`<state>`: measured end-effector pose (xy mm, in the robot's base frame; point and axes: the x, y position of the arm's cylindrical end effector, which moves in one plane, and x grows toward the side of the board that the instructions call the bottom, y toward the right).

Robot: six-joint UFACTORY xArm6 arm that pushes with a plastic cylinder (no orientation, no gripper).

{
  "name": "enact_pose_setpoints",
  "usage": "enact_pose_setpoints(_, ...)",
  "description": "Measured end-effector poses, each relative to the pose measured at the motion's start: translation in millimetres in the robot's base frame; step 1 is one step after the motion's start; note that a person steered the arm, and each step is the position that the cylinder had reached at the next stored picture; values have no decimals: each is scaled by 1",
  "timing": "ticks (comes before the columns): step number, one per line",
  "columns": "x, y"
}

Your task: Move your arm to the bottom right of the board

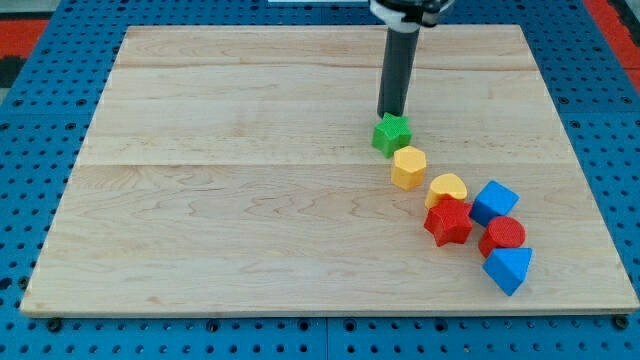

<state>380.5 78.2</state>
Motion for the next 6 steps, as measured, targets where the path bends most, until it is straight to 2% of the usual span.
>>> enact_pose_setpoints(1, 21, 6)
enact_pose_setpoints(2, -3, 7)
enact_pose_setpoints(3, -31, 114)
enact_pose_setpoints(4, 49, 238)
enact_pose_setpoints(5, 128, 265)
enact_pose_setpoints(6, 224, 248)
